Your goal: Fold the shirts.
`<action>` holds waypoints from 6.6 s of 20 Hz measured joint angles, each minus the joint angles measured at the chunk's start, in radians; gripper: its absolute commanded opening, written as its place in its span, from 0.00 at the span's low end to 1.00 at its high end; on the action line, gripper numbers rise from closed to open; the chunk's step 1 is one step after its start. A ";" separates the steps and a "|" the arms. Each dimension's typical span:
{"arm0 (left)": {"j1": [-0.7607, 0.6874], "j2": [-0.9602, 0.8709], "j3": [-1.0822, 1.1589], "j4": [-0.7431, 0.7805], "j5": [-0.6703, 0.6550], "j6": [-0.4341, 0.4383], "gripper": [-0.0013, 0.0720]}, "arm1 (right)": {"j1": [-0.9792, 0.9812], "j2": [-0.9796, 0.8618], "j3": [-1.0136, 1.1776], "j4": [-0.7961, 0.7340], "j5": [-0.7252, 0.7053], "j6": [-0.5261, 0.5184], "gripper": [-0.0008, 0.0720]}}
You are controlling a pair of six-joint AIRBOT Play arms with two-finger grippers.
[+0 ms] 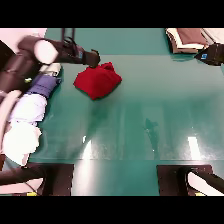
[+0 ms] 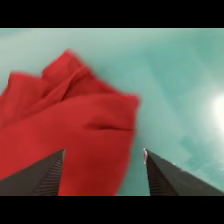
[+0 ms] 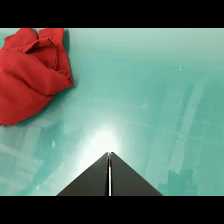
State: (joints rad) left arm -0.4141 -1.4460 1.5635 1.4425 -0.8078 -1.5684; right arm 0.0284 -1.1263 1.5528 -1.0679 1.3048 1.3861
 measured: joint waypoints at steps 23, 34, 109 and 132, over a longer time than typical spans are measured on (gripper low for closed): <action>-0.001 0.087 0.404 0.131 -0.098 -0.011 0.05 | 0.000 0.052 0.199 0.005 -0.016 0.001 0.03; -0.304 0.087 0.279 0.092 -0.237 0.029 0.85 | 0.000 0.056 0.325 0.001 0.008 0.001 0.03; 0.138 0.568 0.055 -0.071 -0.489 0.136 0.05 | -0.146 -0.047 0.460 -0.068 0.246 0.040 0.03; 0.415 0.186 -0.418 -0.089 -0.315 0.050 0.70 | -0.073 -0.363 0.066 0.027 0.261 0.008 0.66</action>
State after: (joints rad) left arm 0.0013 -1.2598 1.1450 1.3540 -1.1229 -1.5188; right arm -0.0444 -1.4891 1.6192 -1.0405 1.5654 1.3937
